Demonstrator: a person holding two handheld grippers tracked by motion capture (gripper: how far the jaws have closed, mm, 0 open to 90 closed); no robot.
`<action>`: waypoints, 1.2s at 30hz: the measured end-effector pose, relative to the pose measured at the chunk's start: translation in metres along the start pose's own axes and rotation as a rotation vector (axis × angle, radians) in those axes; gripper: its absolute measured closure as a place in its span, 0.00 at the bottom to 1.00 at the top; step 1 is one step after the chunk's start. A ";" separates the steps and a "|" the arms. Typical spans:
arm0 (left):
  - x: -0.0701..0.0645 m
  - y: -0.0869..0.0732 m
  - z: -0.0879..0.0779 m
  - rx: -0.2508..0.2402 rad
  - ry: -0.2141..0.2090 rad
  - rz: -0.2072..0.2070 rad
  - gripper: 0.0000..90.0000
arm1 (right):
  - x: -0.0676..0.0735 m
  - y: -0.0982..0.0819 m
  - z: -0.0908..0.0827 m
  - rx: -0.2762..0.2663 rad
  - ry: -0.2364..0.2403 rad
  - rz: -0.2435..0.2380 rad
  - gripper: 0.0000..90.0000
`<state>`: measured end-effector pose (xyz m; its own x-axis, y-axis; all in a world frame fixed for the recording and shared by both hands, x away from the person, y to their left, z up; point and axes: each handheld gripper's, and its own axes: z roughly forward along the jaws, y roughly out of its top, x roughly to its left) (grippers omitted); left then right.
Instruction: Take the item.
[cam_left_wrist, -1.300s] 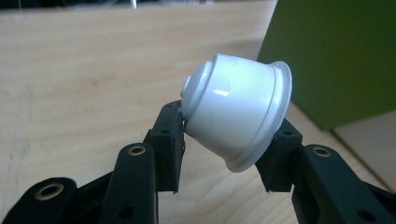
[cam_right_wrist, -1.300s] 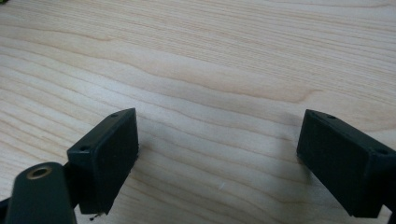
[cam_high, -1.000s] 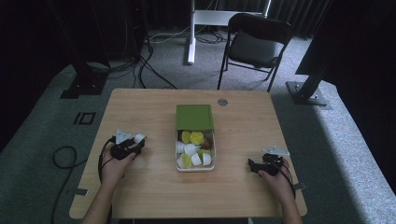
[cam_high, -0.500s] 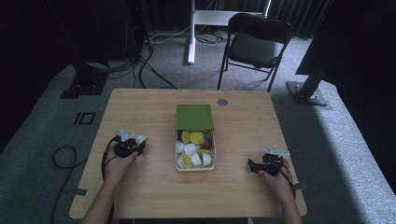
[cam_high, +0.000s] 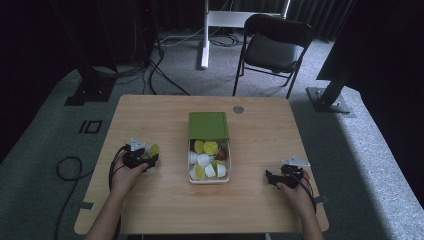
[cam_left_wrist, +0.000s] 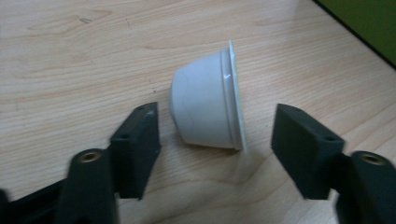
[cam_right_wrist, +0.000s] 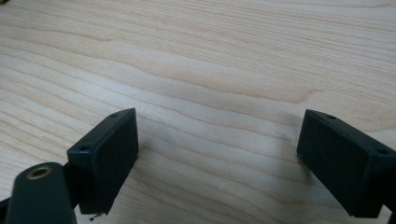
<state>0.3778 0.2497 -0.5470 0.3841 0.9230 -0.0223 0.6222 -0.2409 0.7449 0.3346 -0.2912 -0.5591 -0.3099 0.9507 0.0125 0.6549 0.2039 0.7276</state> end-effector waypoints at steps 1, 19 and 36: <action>0.001 -0.001 -0.002 0.006 -0.010 -0.006 0.30 | 0.000 0.000 0.000 0.000 0.000 0.000 0.14; -0.007 -0.014 -0.042 -0.071 -0.122 0.112 0.18 | 0.000 0.000 0.000 0.000 0.000 0.000 0.14; -0.027 -0.041 -0.055 -0.030 -0.242 0.341 0.18 | 0.000 0.000 0.000 0.000 0.000 -0.001 0.14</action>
<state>0.3046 0.2511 -0.5398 0.7158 0.6943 0.0753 0.4133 -0.5080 0.7557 0.3345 -0.2912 -0.5591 -0.3103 0.9506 0.0117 0.6546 0.2047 0.7278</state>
